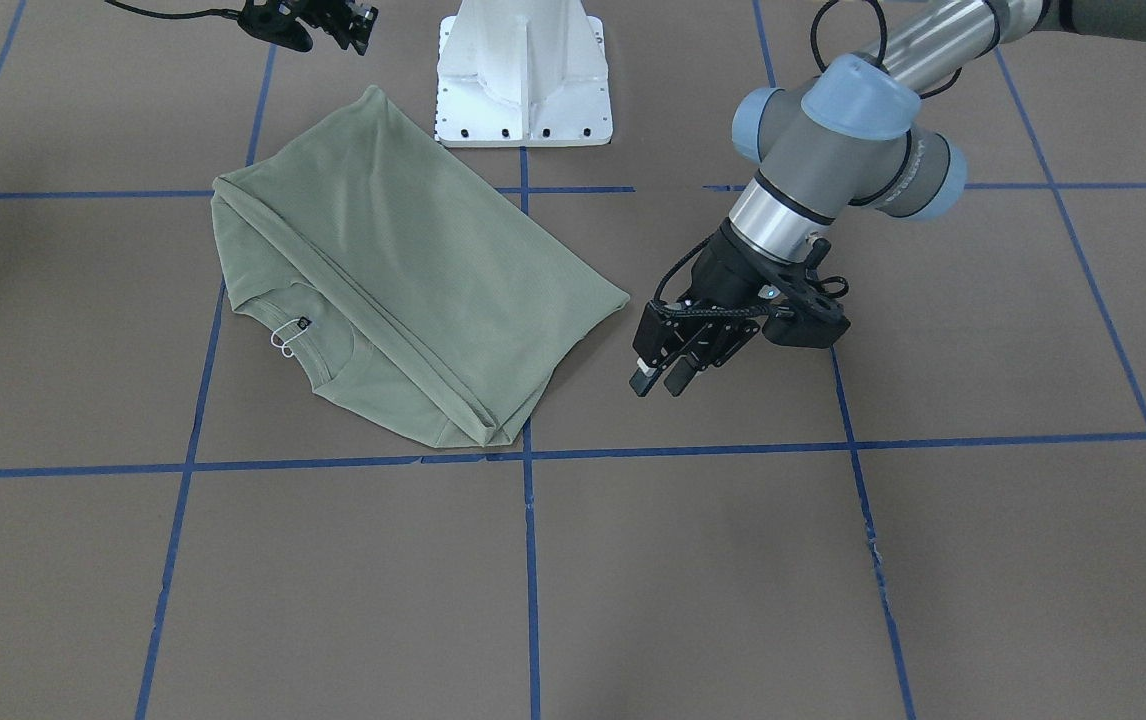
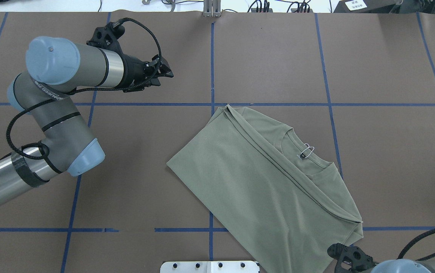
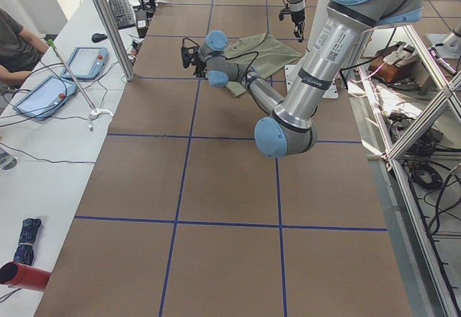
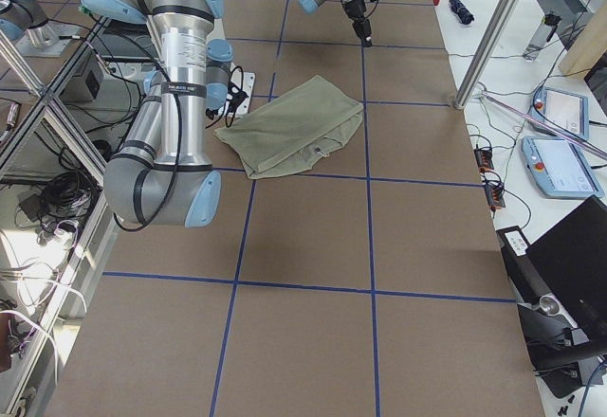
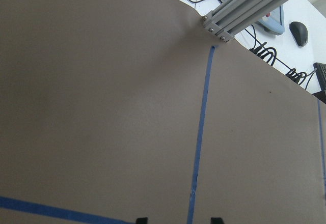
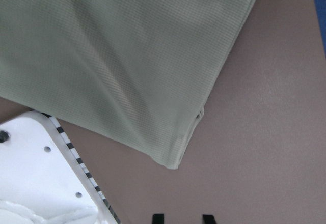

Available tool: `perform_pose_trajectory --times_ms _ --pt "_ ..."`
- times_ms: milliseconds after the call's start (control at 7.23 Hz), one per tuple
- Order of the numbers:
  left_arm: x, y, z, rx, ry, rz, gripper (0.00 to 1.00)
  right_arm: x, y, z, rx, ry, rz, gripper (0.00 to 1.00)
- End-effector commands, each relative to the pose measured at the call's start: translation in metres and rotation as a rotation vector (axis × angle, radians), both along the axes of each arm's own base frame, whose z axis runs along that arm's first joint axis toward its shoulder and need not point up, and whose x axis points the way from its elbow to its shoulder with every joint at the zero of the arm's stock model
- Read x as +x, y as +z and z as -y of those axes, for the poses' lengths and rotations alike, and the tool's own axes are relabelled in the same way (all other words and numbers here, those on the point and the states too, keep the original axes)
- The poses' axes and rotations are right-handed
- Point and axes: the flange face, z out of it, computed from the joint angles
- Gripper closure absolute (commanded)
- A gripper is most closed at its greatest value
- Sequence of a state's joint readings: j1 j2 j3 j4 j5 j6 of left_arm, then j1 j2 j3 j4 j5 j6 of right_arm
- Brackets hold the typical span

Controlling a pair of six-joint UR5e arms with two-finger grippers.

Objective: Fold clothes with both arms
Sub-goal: 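Grasp the rotated shirt's sides with both grippers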

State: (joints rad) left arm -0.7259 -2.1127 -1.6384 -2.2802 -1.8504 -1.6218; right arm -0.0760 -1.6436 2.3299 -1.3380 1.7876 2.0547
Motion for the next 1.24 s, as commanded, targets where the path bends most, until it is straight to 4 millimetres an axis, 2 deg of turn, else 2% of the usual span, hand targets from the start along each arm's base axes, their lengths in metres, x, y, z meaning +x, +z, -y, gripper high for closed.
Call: perform_pose_trajectory --times_ms 0,138,277,415,553,830,1107 --pt "0.028 0.011 -0.056 -0.129 0.065 -0.003 0.38 0.008 -0.003 0.042 0.019 0.130 0.008 0.00" --pt "0.046 0.030 -0.079 -0.206 0.093 0.002 0.36 0.022 -0.005 0.085 0.020 0.237 0.012 0.00" --pt "0.062 0.045 -0.097 -0.268 0.113 0.023 0.35 0.027 -0.016 0.129 0.028 0.334 0.038 0.00" --pt "0.073 0.055 -0.103 -0.322 0.118 0.089 0.35 0.025 -0.027 0.177 0.028 0.432 0.061 0.00" --pt "0.080 0.055 -0.108 -0.346 0.123 0.110 0.35 0.028 -0.018 0.199 0.031 0.474 0.040 0.00" --pt "0.111 0.062 -0.140 -0.358 0.182 0.135 0.35 0.030 -0.015 0.207 0.053 0.474 0.034 0.00" --pt "0.123 0.068 -0.152 -0.361 0.204 0.152 0.36 0.024 -0.007 0.208 0.052 0.472 0.015 0.00"
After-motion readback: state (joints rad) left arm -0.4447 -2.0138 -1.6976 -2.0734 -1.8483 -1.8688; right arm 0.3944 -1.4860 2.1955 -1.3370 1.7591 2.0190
